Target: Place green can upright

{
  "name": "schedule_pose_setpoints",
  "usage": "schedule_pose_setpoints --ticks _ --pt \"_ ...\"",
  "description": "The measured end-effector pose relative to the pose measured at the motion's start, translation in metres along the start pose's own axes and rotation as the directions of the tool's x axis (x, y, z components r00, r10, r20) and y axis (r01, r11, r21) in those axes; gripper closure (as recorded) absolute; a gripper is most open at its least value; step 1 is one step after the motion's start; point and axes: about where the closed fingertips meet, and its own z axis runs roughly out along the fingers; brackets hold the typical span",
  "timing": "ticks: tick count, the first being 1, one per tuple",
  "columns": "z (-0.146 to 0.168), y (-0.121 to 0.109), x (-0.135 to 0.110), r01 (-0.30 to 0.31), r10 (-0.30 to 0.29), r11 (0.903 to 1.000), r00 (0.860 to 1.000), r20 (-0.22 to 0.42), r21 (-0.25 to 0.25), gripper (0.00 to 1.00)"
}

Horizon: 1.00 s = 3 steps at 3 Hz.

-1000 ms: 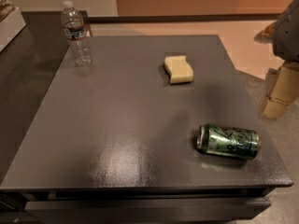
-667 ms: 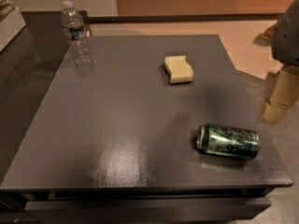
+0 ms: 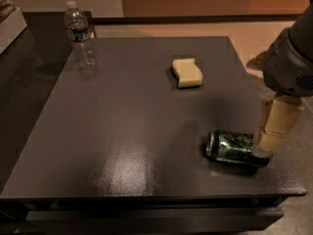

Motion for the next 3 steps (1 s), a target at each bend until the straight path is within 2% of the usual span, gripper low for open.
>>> schedule_pose_setpoints --ticks 2,3 --pt "0.046 0.030 -0.018 0.055 -0.058 0.9965 0.997 -0.049 -0.063 0.00" --pt "0.062 0.039 -0.016 0.054 -0.061 0.9947 0.995 -0.077 -0.087 0.00"
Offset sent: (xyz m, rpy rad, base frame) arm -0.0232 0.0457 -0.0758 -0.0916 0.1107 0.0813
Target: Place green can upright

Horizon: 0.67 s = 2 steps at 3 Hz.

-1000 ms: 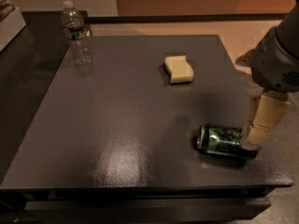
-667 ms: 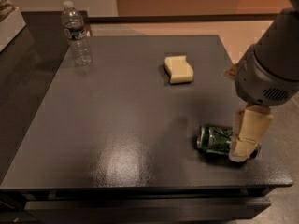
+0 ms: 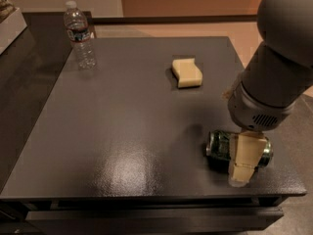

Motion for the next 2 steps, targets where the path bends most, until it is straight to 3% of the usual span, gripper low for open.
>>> schedule_pose_setpoints --ticks 2 --pt "0.0176 0.0092 0.0087 -0.013 0.012 0.9996 0.999 -0.031 -0.024 0.00"
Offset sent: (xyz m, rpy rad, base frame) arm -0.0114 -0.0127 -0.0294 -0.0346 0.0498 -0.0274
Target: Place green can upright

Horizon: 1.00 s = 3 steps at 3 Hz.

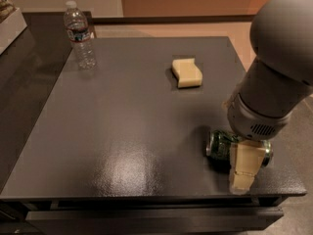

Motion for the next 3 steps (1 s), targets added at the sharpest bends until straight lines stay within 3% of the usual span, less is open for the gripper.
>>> schedule_pose_setpoints --ticks 1,2,3 --pt "0.0024 0.0017 0.0036 0.000 0.000 1.0000 1.000 -0.015 -0.002 0.00" --pt "0.0063 0.0041 0.0062 0.006 -0.006 0.9999 0.999 -0.033 -0.009 0.16" --pt "0.0089 0.0048 0.0054 0.014 -0.015 0.9998 0.999 -0.042 -0.014 0.40"
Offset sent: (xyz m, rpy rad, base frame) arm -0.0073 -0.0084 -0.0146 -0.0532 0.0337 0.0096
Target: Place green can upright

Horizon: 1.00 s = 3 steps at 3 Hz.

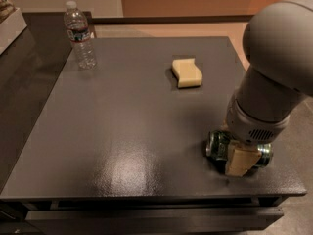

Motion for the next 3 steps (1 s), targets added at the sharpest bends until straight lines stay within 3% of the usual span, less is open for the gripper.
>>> schedule_pose_setpoints --ticks 1,2,3 --pt "0.000 -0.001 -0.003 0.009 -0.009 1.0000 1.000 -0.005 -0.001 0.71" --pt "-0.001 -0.001 -0.004 0.014 -0.014 0.9999 1.000 -0.007 -0.002 0.94" --pt "-0.013 -0.007 -0.013 0.000 0.000 1.0000 0.999 0.054 0.005 1.00"
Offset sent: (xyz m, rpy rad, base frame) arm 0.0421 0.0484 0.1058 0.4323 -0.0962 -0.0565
